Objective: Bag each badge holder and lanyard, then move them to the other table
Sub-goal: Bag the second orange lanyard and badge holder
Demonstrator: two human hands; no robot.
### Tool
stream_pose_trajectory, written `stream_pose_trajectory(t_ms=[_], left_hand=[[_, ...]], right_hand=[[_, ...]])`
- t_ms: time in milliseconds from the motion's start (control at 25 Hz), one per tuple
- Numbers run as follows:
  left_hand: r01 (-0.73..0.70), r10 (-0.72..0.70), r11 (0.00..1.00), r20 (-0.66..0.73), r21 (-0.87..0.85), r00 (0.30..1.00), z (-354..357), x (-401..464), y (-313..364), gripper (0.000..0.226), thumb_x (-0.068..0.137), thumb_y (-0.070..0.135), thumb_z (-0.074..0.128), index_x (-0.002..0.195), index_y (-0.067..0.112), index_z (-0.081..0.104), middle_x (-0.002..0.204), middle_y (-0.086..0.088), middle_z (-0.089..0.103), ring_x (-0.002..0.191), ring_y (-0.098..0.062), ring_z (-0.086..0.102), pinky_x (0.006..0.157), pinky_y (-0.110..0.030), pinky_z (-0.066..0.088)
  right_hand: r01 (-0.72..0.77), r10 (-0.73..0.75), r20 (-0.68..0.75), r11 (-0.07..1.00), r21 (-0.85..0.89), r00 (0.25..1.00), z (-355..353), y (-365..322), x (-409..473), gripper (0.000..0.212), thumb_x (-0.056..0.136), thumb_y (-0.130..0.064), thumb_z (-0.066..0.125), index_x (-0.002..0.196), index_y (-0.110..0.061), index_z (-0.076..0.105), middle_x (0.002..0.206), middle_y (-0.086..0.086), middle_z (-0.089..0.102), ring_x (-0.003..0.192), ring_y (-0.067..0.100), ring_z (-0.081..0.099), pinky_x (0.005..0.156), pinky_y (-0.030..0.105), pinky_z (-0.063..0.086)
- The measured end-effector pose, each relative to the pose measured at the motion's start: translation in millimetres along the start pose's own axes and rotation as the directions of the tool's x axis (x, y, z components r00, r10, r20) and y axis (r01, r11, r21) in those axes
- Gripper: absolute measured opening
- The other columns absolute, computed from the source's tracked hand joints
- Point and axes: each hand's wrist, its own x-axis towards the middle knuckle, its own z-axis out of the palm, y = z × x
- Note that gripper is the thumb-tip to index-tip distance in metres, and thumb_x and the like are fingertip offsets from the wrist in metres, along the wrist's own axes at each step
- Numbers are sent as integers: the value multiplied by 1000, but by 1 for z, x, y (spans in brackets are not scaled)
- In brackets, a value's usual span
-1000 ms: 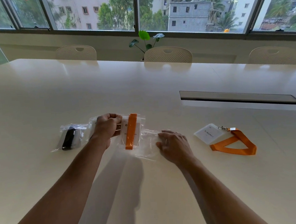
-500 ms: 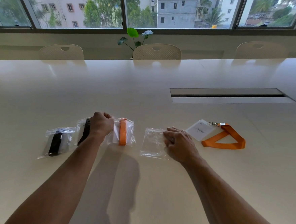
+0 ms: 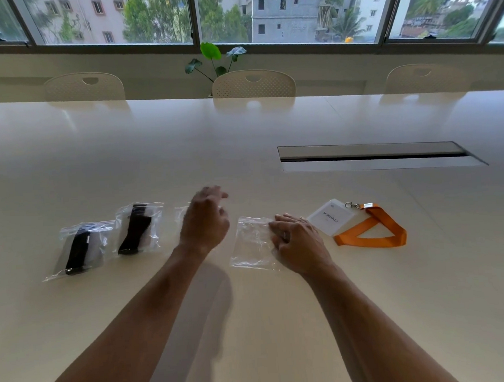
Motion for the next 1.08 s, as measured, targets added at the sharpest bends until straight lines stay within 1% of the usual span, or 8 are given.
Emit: stream_pose_trajectory(t_ms=[120,240,360,520,600,720,920,1080], left_hand=[[-205,211,977,247,-53,946,16,-8,17,31,95,12,54,124,11,62,138,-4,55,132,-17,46,110,-30,35],[-229,217,973,345,-6,913,29,-16,23,33,99,16,44,128,12,59,136,-4,57,126,-22,51,104,-36,42],[-228,198,972,347,49,917,38,-21,24,30,99,20,41,116,13,65,123,-4,64,113,-24,58,97,-37,45],[-165,141,984,291,60,946,48,-26,26,35,99,25,42,124,13,62,134,-5,59,124,-22,52,106,-34,36],[-156,132,986,283,63,950,51,-29,26,38,100,25,41,131,12,57,141,-6,53,133,-20,45,112,-31,27],[-139,120,990,316,38,941,52,-31,26,43,100,30,40,137,11,50,148,-6,44,140,-16,34,118,-31,19],[-141,120,989,339,40,933,51,-32,25,51,100,38,38,143,11,41,153,-3,35,144,-12,25,119,-28,11],[-138,111,989,346,53,932,51,-33,26,53,100,40,38,144,11,39,154,-2,34,145,-12,24,118,-27,10]], right_hand=[[14,-14,11,1000,-13,1000,0,0,-1,45,84,-18,59,129,-24,61,145,3,51,139,15,39,119,42,24],[26,-26,15,999,-39,1000,1,-1,-1,43,86,-19,56,127,-26,62,146,3,50,140,13,37,119,40,22],[22,-21,23,999,-48,1000,2,-1,-1,44,86,-21,53,130,-26,60,147,2,48,141,11,35,120,37,20],[-8,8,-17,1000,10,1000,4,0,0,38,89,-22,52,125,-23,64,141,0,55,136,12,43,117,33,27],[-68,86,-137,989,130,987,1,0,1,31,89,-19,55,116,-20,70,127,0,66,121,14,57,102,24,39],[-110,160,-300,978,178,940,-11,4,4,25,89,-12,58,108,-17,73,112,3,72,103,15,63,85,17,39],[-326,278,-500,945,-10,820,-48,29,15,24,87,-20,62,109,-12,67,106,13,69,101,28,59,86,36,46],[-579,492,-394,804,-138,777,-63,50,14,63,82,-57,62,120,-9,52,118,21,58,110,37,54,89,46,45]])
